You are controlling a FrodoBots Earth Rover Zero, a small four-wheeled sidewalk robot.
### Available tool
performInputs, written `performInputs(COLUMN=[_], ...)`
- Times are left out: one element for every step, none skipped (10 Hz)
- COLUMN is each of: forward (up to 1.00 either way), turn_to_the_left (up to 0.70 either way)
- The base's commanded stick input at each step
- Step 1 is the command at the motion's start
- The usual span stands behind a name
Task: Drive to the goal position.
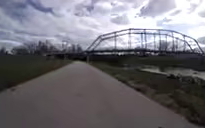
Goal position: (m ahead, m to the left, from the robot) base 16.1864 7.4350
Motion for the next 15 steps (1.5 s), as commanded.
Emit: performInputs(forward=[1.00, 1.00, 1.00, 1.00, 1.00, 1.00, 1.00, 1.00, 1.00, 1.00, 1.00, 1.00, 1.00, 1.00, 1.00], turn_to_the_left=[0.00, 0.02, 0.02, 0.05, 0.36, 0.40, 0.40, 0.40, 0.40, 0.40, 0.40, 0.25, 0.00, 0.00, 0.00])
